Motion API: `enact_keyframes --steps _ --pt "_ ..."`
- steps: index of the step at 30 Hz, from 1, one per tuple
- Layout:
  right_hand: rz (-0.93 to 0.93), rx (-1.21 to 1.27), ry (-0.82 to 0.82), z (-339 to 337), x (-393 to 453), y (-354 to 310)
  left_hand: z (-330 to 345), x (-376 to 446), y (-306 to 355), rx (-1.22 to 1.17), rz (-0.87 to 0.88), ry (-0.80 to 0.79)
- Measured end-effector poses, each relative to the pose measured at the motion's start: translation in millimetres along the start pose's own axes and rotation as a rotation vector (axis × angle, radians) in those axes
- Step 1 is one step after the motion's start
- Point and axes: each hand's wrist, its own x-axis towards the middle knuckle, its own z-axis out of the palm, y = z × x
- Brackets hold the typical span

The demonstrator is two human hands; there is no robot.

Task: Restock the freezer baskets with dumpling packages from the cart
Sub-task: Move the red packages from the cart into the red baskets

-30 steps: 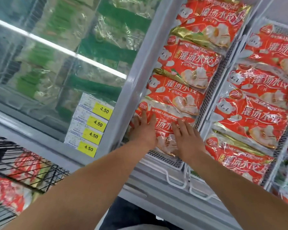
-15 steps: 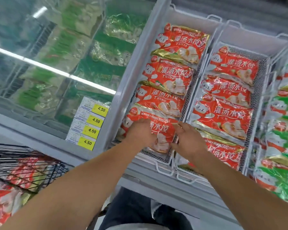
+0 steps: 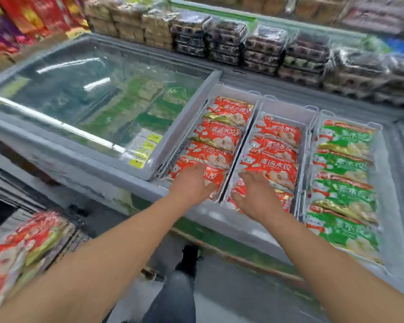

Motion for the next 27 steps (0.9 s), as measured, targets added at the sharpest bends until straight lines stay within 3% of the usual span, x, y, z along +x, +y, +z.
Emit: enact_keyframes --steps 5,12,20,27 --pt "-0.081 -0.048 0.027 -14.0 -61.6 -43.3 -33.7 -93.8 0.3 -0.090 -0.013 0.110" --pt "-0.202 -0.043 -0.013 12.2 -117.6 -116.4 -53.8 -198.0 -53.3 -0.070 -0.154 0.161" --pt "-0.351 -0.059 -0.113 97.2 -169.1 -251.6 -60.9 -335.4 -174.7 -0.129 -0.343 0.264" --pt "-0.409 -0.075 -0.221 193.6 -216.4 -408.3 -76.3 -464.5 -328.5 -0.222 -0.472 0.258"
